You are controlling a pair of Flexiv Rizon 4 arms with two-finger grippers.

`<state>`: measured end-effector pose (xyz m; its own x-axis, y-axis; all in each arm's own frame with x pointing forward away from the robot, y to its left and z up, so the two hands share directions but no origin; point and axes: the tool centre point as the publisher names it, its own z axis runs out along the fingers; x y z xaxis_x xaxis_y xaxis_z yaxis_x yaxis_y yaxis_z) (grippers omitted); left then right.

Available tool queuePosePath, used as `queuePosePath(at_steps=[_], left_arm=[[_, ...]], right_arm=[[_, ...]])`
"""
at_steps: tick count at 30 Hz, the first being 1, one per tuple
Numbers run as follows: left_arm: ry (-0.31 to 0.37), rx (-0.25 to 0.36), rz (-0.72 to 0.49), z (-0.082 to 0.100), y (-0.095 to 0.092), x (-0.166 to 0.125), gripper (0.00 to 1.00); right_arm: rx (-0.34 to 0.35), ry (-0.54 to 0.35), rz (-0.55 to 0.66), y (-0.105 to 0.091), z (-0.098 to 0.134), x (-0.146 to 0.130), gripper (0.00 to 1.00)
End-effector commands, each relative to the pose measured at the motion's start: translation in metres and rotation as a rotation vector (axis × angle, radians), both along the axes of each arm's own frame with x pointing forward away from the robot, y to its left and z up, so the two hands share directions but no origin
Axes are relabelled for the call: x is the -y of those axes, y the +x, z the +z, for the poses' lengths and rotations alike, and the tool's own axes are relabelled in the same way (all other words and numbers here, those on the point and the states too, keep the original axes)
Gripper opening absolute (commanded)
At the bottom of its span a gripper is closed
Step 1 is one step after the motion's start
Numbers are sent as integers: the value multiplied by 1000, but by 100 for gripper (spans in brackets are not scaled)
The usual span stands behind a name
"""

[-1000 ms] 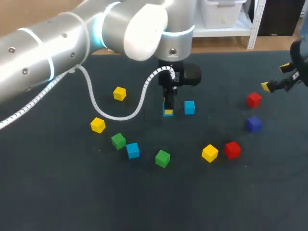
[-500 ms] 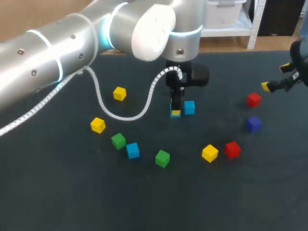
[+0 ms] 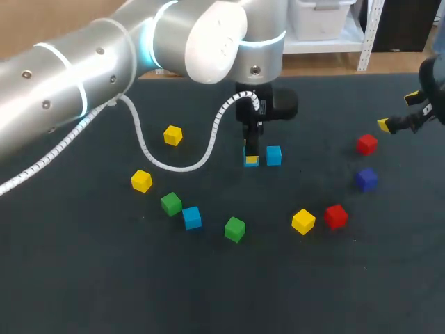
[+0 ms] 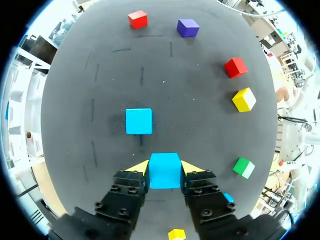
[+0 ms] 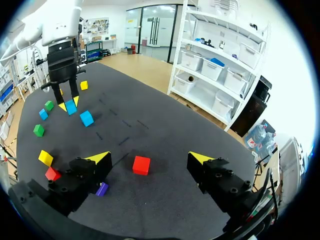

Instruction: Place the blue cubes, place green cubes on the blue cubes, place the yellow cubes on the green cubes, then place the red cubes on the yellow cubes, and place purple cube on the red cubes.

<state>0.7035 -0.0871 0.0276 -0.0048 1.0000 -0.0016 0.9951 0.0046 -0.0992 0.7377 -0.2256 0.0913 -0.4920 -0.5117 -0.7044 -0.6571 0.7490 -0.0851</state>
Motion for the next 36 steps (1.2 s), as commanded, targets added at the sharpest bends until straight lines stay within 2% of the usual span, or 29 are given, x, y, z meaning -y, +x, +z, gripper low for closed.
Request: queuePosePath(at_steps=[1, 8, 10, 12, 14, 17, 20, 21, 23, 28, 36], left_arm=[[1, -3, -3, 1, 1, 0, 0], [-13, -11, -8, -5, 3, 2, 0], [-7, -15, -27, -7, 2, 5, 0], [43, -8, -27, -9, 4, 5, 0], [16, -19, -4, -10, 6, 4, 0], [15, -12, -13, -8, 9, 6, 0], [31, -6, -26, -8, 12, 9, 0], [62, 4, -34, -8, 13, 10, 0], [57, 3, -37, -6, 17, 13, 0], [98, 15, -57, -5, 22, 17, 0], [90, -8, -52, -13, 20, 16, 0]], right_arm=[[1, -2, -3, 0, 0, -1, 100], [1, -2, -3, 0, 0, -1, 100], [1, -2, -3, 0, 0, -1, 100], [1, -2, -3, 0, 0, -1, 100], [1, -2, -3, 0, 0, -1, 100], [1, -2, -3, 0, 0, -1, 100], [1, -2, -3, 0, 0, -1, 100], [1, -2, -3, 0, 0, -1, 100], [1, -2, -3, 0, 0, -1, 100], [1, -2, -3, 0, 0, -1, 100], [1, -2, -3, 0, 0, -1, 100]])
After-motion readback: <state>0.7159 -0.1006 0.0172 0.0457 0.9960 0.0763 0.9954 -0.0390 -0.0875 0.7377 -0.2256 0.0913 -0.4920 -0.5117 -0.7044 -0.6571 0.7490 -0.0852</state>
